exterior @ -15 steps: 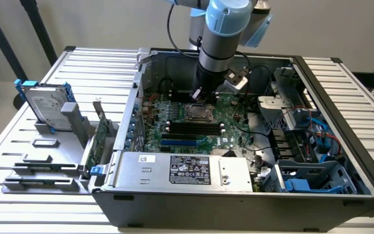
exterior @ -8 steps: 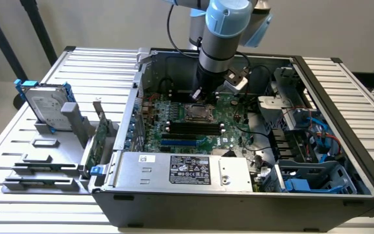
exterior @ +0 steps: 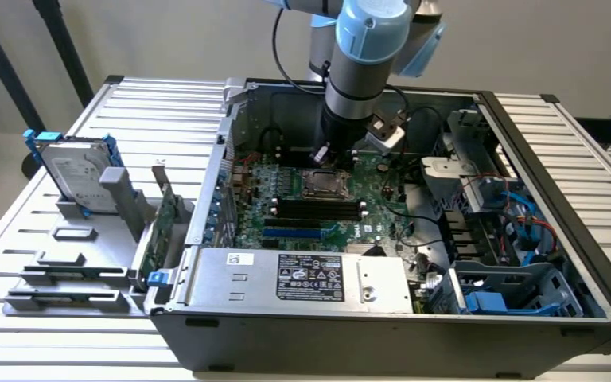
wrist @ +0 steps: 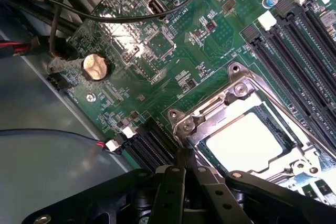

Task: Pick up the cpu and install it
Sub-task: 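Install the first cpu locking lever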

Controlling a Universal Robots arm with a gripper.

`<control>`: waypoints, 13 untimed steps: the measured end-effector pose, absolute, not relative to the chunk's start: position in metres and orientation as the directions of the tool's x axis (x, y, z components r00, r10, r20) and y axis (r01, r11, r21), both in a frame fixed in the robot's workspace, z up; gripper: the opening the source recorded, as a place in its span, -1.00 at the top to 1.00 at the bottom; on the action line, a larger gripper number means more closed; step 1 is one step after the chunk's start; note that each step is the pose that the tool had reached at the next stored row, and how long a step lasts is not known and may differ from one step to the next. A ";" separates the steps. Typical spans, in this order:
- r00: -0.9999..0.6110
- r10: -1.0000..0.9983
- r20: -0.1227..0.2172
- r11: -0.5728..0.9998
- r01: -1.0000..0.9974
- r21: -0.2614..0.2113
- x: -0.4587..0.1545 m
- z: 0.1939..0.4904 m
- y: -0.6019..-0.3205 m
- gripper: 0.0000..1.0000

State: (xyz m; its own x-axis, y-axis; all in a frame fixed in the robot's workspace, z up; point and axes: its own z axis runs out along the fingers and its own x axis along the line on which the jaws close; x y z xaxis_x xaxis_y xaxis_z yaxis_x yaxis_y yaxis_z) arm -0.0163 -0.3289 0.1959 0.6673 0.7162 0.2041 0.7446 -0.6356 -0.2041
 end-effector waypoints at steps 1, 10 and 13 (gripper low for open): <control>0.667 0.716 0.205 -0.635 0.745 -0.205 -0.016 0.197 -0.329 0.79; 0.668 0.716 0.202 -0.635 0.744 -0.207 -0.017 0.210 -0.346 0.79; 0.668 0.716 0.201 -0.635 0.744 -0.208 -0.018 0.212 -0.355 0.79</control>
State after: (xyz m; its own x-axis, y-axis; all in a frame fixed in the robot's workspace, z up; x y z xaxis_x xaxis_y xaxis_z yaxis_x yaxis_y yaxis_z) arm -0.0184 -0.3551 0.2119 0.6682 0.7162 0.2015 0.7437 -0.6354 -0.2077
